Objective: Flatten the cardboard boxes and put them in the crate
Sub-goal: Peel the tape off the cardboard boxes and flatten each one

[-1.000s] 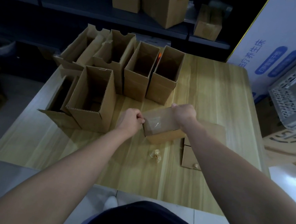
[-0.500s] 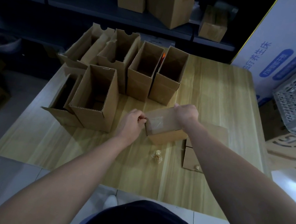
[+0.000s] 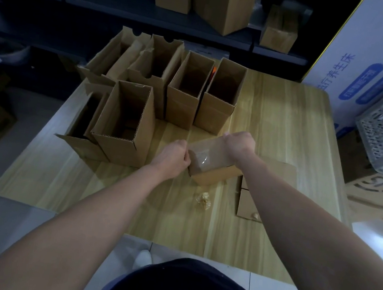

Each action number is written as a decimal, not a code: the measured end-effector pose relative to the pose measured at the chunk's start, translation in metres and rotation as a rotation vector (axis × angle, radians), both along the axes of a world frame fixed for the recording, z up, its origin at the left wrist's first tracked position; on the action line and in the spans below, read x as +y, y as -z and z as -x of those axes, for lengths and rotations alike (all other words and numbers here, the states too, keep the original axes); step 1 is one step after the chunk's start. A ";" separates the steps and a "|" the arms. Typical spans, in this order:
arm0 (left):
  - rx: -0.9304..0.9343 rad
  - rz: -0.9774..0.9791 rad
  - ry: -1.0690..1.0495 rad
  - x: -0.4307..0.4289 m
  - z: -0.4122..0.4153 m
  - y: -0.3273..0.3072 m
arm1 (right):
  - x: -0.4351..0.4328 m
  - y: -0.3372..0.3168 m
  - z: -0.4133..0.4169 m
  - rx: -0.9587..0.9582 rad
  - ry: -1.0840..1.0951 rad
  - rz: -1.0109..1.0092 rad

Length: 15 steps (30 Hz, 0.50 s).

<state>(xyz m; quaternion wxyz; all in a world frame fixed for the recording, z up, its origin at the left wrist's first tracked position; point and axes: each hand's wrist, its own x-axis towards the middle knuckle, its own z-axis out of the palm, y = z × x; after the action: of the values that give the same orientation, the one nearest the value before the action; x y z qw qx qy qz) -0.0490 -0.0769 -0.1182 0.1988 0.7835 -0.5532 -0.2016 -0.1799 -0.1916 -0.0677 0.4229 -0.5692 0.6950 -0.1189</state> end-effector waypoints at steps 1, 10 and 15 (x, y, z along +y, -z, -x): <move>-0.015 0.013 0.028 0.002 0.000 0.001 | 0.001 -0.004 -0.001 0.007 -0.023 0.008; 0.177 0.240 -0.054 0.016 0.001 0.010 | 0.002 0.002 -0.003 0.051 -0.116 0.045; 0.309 0.254 -0.242 0.011 0.011 0.003 | 0.005 -0.001 -0.006 0.153 -0.124 0.035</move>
<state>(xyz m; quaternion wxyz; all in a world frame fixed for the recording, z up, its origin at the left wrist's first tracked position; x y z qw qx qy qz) -0.0602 -0.0662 -0.1214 0.4008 0.7727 -0.4390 -0.2227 -0.1735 -0.1863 -0.0670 0.3651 -0.6258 0.6865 -0.0610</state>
